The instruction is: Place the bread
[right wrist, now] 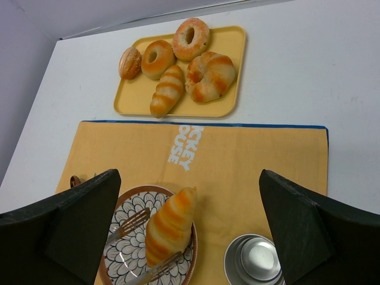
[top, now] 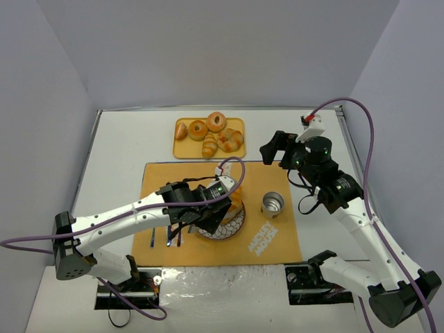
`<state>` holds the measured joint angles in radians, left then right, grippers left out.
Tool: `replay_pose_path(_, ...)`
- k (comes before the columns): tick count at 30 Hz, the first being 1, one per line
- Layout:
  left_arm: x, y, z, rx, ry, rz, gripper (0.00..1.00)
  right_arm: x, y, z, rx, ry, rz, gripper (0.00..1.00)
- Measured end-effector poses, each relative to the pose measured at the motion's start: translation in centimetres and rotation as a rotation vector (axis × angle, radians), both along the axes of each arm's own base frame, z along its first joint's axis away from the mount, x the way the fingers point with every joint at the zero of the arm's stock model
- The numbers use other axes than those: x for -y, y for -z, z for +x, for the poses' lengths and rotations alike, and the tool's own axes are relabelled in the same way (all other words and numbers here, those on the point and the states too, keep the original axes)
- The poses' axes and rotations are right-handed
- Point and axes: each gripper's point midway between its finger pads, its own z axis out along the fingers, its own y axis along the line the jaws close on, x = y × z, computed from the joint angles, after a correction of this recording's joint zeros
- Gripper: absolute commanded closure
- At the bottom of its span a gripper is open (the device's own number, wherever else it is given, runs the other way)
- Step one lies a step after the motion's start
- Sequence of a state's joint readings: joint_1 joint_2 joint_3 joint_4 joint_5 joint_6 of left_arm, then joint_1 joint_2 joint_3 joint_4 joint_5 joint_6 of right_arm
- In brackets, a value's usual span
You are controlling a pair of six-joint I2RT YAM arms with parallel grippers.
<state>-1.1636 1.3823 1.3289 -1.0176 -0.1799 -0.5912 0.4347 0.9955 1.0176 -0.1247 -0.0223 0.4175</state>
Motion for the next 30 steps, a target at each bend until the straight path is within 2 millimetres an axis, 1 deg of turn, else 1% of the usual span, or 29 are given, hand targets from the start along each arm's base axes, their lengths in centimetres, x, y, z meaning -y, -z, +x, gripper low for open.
replay_pose_path(7, -0.2, -0.1, 0.1, 0.011, -0.006, 0.006, 0.46, 0.0, 0.0, 0.0, 0.0, 0.0, 0.0, 0.0)
replay_pose_path(11, -0.7, -0.7, 0.2, 0.032, -0.014, 0.016, 0.46, 0.0, 0.0, 0.0, 0.0, 0.0, 0.0, 0.0)
replay_pose_path(15, -0.8, -2.2, 0.8, 0.073, -0.032, 0.002, 0.47, 0.0, 0.0, 0.0, 0.0, 0.0, -0.001, 0.0)
replay_pose_path(20, -1.1, -4.7, 2.2, 0.152, -0.071, -0.016, 0.44, 0.0, 0.0, 0.0, 0.001, -0.001, -0.002, 0.0)
replay_pose_path(22, -1.5, -5.6, 3.1, 0.184, -0.103, -0.019, 0.44, 0.0, 0.0, 0.0, 0.0, -0.001, -0.002, 0.0)
replay_pose_path(25, -2.5, -6.4, 5.5, 0.22, -0.186, -0.019, 0.44, 0.0, 0.0, 0.0, 0.001, -0.001, -0.002, 0.0)
replay_pose_path(27, -3.3, -6.4, 7.4, 0.231, -0.247, -0.007, 0.44, 0.0, -0.1, 0.0, 0.002, -0.001, -0.002, 0.0)
replay_pose_path(30, -3.9, -5.8, 10.1, 0.239, -0.313, 0.023, 0.44, -0.1, -0.2, 0.2, 0.003, -0.002, -0.004, 0.0)
